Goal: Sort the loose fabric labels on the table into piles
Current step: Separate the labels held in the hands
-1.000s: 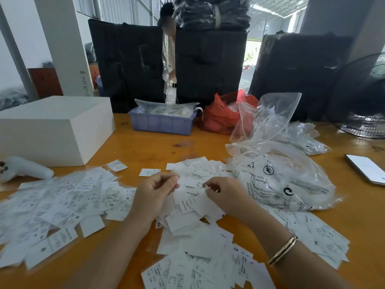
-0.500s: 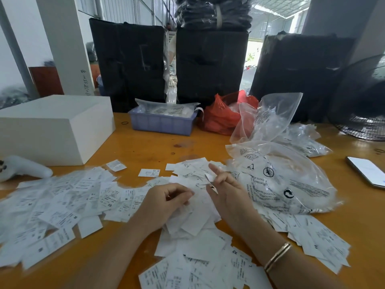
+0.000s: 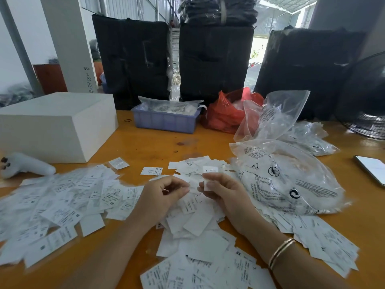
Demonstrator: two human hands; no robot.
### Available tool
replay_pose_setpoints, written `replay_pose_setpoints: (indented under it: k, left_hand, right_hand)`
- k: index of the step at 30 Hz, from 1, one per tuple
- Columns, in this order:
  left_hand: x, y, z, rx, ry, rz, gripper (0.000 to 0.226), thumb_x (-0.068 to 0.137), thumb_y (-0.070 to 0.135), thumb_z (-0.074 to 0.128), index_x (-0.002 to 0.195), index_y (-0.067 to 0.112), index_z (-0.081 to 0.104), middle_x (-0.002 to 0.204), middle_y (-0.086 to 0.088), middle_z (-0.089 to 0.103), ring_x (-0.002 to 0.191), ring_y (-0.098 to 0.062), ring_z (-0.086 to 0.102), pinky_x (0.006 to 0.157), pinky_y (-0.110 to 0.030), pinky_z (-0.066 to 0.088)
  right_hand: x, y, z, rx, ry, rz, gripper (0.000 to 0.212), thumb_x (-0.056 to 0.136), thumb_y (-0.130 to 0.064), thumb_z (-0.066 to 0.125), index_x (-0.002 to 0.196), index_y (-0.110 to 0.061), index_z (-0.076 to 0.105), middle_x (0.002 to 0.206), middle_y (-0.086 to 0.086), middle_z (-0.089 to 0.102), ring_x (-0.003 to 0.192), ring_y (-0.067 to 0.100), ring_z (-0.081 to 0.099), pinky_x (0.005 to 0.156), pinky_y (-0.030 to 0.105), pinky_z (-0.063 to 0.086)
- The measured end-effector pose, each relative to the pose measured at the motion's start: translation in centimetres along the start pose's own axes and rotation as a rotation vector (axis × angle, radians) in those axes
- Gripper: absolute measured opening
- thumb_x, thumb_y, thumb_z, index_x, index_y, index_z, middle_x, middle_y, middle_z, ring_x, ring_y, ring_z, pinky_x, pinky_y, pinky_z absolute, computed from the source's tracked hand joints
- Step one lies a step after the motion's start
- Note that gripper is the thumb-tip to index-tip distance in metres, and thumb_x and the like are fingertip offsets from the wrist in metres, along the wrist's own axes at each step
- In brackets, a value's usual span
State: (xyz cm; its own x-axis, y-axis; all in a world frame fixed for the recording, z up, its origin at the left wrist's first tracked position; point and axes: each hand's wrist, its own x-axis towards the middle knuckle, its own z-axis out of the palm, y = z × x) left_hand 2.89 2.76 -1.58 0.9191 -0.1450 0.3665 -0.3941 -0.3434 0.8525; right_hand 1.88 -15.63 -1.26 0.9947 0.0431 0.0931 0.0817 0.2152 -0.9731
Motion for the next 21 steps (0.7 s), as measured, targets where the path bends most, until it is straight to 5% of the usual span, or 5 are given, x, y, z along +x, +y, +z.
replay_pose_setpoints:
  k: [5, 9, 12, 21]
  left_hand:
    - [-0.05, 0.34, -0.08, -0.111, 0.003, -0.067, 0.01, 0.079, 0.019, 0.073, 0.081, 0.029, 0.073, 0.077, 0.02, 0.067, 0.068, 0.006, 0.057, 0.06, -0.005, 0.042]
    - [-0.05, 0.32, -0.13, -0.163, 0.003, -0.108, 0.01, 0.077, 0.019, 0.075, 0.079, 0.028, 0.074, 0.078, 0.011, 0.069, 0.069, 0.001, 0.059, 0.061, -0.009, 0.045]
    - [-0.03, 0.35, -0.17, -0.171, -0.006, -0.128, 0.01, 0.076, 0.022, 0.075, 0.076, 0.032, 0.075, 0.084, 0.005, 0.07, 0.077, -0.006, 0.062, 0.064, -0.014, 0.048]
    - [-0.06, 0.76, -0.25, -0.145, -0.035, -0.106, 0.022, 0.079, 0.022, 0.072, 0.071, 0.042, 0.074, 0.087, 0.023, 0.069, 0.081, 0.008, 0.06, 0.063, -0.003, 0.042]
  right_hand:
    - [-0.29, -0.24, -0.21, -0.12, -0.001, -0.079, 0.04, 0.091, -0.002, 0.056, 0.114, -0.032, 0.042, 0.075, 0.004, 0.072, 0.074, 0.022, 0.071, 0.067, 0.022, 0.054]
    - [-0.41, -0.22, 0.02, -0.251, -0.017, -0.179, 0.011, 0.091, -0.005, 0.057, 0.09, -0.016, 0.057, 0.069, -0.005, 0.068, 0.058, 0.012, 0.063, 0.057, 0.016, 0.047]
    - [-0.38, -0.16, -0.14, -0.339, 0.003, -0.201, 0.018, 0.089, -0.011, 0.062, 0.074, -0.02, 0.064, 0.056, -0.012, 0.058, 0.052, 0.006, 0.051, 0.052, 0.013, 0.04]
    - [-0.53, 0.03, -0.26, -0.342, -0.022, -0.239, 0.035, 0.091, -0.008, 0.057, 0.063, -0.029, 0.063, 0.057, -0.014, 0.051, 0.056, 0.004, 0.046, 0.055, 0.021, 0.038]
